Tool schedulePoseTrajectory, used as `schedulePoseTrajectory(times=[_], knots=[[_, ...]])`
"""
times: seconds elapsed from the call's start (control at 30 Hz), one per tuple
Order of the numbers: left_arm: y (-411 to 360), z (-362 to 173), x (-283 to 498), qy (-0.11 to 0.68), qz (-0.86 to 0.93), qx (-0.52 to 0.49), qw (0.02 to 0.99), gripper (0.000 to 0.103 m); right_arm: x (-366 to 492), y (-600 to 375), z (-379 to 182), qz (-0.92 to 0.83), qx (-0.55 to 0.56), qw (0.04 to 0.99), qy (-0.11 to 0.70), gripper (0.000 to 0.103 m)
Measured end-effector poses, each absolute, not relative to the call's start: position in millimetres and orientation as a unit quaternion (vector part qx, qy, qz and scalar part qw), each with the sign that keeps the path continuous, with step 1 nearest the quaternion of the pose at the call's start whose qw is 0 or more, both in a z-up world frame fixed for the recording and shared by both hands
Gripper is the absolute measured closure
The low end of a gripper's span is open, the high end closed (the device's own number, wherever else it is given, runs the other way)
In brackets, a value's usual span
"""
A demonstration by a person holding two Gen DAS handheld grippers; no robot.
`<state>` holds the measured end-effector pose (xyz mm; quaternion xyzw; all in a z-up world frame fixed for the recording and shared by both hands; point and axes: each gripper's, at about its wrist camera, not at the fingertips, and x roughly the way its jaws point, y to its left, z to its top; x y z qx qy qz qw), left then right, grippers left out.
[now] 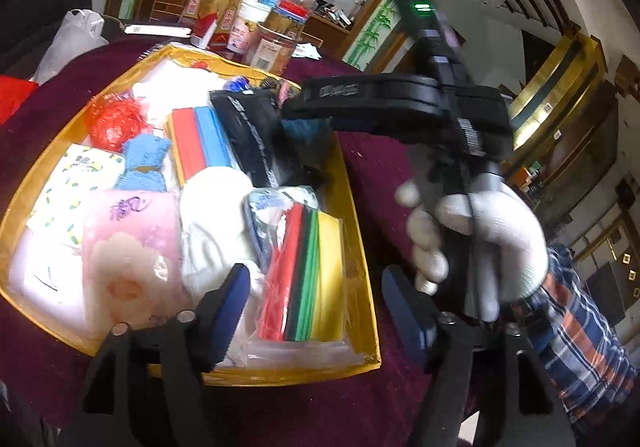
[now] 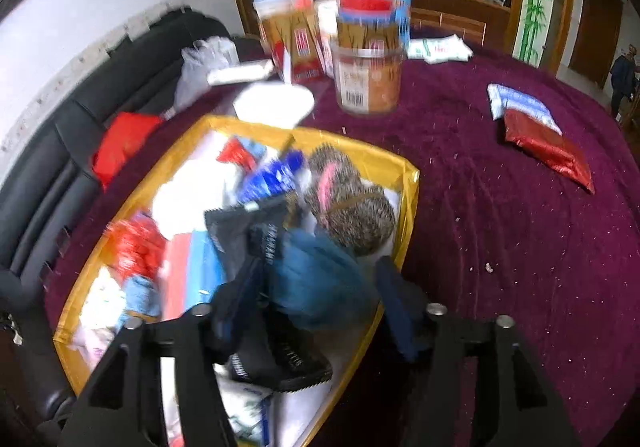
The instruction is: Organize soft objects
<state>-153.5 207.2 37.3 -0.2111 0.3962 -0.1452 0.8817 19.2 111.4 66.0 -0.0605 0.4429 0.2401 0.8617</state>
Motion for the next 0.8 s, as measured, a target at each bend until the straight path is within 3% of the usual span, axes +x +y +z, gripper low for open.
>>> schedulePoseTrajectory(times=[0.13,0.43,0.6,0.8], knots=[[212.0,41.3,-155.9,0.39,-0.13,-0.212,0.886,0.027,-0.7,97.8,89.7,0.251,-0.051,0.878,0.404,0.028],[232.7,49.2,-165.0,0.374,-0.081,-0.228,0.895,0.023,-39.8,42.1,86.2,0.234,-0.033,0.897,0.373,0.026],[223.8,59.0,-172.4,0.358,-0.031,-0.187,0.914,0.023,-55.4,6.9,66.5,0.219,-0.01,0.895,0.389,0.026],[197.0,75.0,-179.0,0.323,0.034,-0.101,0.94,0.01,-70.4,-22.9,50.3,0.205,-0.013,0.894,0.399,0.026]])
